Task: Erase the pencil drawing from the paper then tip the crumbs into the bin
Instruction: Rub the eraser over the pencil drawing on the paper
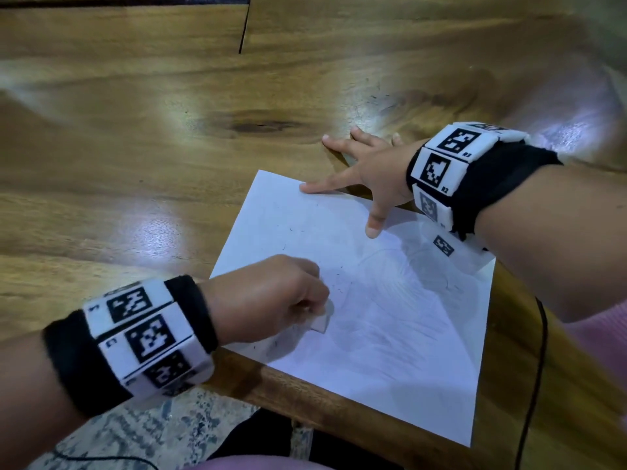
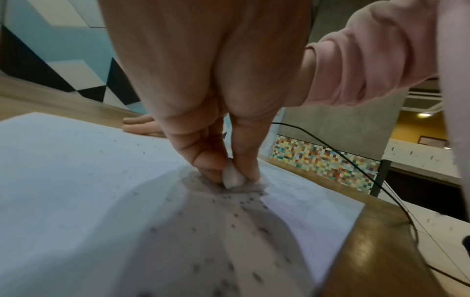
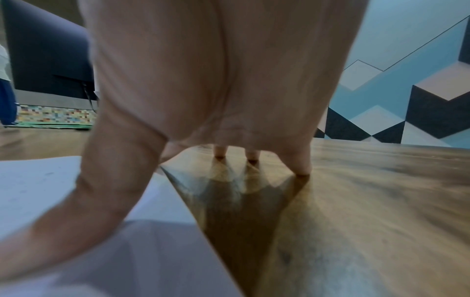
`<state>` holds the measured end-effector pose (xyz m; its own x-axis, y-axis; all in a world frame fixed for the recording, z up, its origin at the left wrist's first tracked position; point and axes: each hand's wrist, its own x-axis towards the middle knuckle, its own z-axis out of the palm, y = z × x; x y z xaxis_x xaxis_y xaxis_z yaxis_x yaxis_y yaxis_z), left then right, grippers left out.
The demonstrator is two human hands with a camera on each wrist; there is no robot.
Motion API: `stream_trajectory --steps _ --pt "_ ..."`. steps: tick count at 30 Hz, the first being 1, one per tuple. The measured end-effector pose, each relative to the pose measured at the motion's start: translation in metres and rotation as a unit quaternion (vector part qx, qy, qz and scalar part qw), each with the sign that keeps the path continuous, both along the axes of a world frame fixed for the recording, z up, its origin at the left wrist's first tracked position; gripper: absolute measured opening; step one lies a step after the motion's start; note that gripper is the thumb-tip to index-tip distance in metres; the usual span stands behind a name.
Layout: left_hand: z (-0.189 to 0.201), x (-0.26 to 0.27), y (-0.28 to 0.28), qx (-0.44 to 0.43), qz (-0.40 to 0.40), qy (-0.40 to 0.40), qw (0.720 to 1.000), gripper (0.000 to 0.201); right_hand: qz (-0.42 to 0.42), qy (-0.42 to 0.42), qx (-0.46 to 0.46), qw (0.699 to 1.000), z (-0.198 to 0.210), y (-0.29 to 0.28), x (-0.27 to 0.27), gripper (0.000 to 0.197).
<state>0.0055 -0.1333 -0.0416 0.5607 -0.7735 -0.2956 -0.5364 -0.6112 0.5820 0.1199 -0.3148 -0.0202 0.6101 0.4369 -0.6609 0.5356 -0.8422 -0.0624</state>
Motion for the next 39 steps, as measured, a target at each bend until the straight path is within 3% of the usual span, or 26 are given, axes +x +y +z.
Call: stream_trajectory --steps 6,11,13,17,23,32,39 --pt "0.003 0.028 -0.009 -0.013 0.078 0.017 0.997 0.012 -0.001 0.01 -0.013 1.0 -0.001 0.001 0.003 0.107" --pt "0.002 0.031 -0.003 -0.029 0.096 0.026 0.995 0.03 -0.014 0.002 -0.001 1.0 -0.003 -0.002 0.004 0.104" --pt "-0.001 0.033 -0.001 0.003 0.09 0.005 0.996 0.04 -0.029 -0.017 0.03 0.999 -0.006 -0.008 0.001 0.101" --pt "-0.003 0.035 0.004 0.01 0.082 -0.015 0.996 0.039 -0.072 -0.014 0.059 0.996 -0.01 -0.023 -0.01 0.096" --pt "-0.003 0.04 -0.001 0.009 0.168 -0.047 0.985 0.041 -0.135 -0.032 0.033 0.99 -0.012 -0.037 -0.053 0.114" --pt "-0.005 0.013 -0.005 0.061 0.176 -0.053 0.981 0.046 -0.1 -0.006 -0.011 0.995 -0.013 -0.037 -0.062 0.118" --pt "0.009 0.031 -0.011 0.001 0.194 -0.049 0.98 0.039 -0.055 0.01 0.005 0.998 -0.005 -0.032 -0.053 0.111"
